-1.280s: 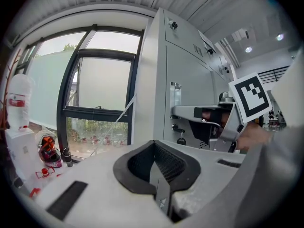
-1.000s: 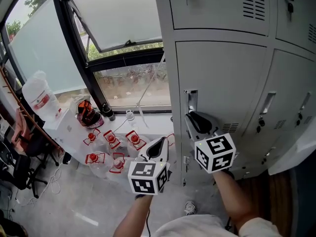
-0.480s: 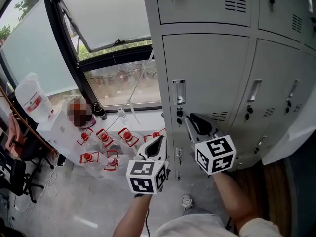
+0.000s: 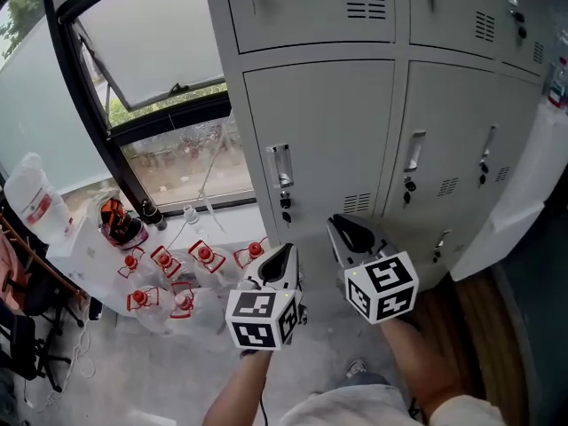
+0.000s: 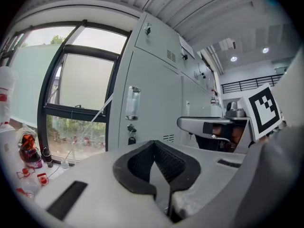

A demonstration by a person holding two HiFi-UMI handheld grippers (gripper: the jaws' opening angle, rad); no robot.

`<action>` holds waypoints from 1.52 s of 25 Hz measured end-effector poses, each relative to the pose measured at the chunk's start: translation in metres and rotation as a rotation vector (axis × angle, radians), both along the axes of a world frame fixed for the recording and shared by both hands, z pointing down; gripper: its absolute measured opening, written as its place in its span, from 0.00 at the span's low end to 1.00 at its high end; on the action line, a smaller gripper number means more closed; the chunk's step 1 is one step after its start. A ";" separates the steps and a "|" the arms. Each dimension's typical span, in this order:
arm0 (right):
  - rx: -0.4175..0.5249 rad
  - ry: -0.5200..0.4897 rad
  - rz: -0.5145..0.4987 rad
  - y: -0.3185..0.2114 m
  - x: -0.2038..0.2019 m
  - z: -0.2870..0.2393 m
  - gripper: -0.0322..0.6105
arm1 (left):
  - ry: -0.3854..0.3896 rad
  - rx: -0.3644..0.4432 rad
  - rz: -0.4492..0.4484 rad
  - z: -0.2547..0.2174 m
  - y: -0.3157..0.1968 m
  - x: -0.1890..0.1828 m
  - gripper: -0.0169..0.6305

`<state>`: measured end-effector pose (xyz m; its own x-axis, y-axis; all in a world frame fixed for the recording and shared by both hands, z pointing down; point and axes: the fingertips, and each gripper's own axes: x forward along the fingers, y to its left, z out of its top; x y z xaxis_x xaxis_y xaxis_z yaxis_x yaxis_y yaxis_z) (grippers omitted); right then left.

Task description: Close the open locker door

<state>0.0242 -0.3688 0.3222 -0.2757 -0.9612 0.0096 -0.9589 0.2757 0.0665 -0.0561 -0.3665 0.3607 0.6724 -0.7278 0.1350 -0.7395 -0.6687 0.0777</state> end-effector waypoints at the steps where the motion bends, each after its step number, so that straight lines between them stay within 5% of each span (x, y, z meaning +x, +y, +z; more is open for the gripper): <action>1: 0.000 0.002 0.007 0.004 0.004 -0.001 0.10 | 0.001 0.004 0.011 -0.002 0.003 0.006 0.04; 25: -0.020 -0.032 -0.012 0.072 0.121 0.005 0.06 | -0.005 0.025 0.049 -0.014 0.049 0.145 0.04; 38: -0.006 -0.055 -0.031 0.084 0.142 0.007 0.06 | -0.030 0.029 0.046 -0.011 0.064 0.170 0.04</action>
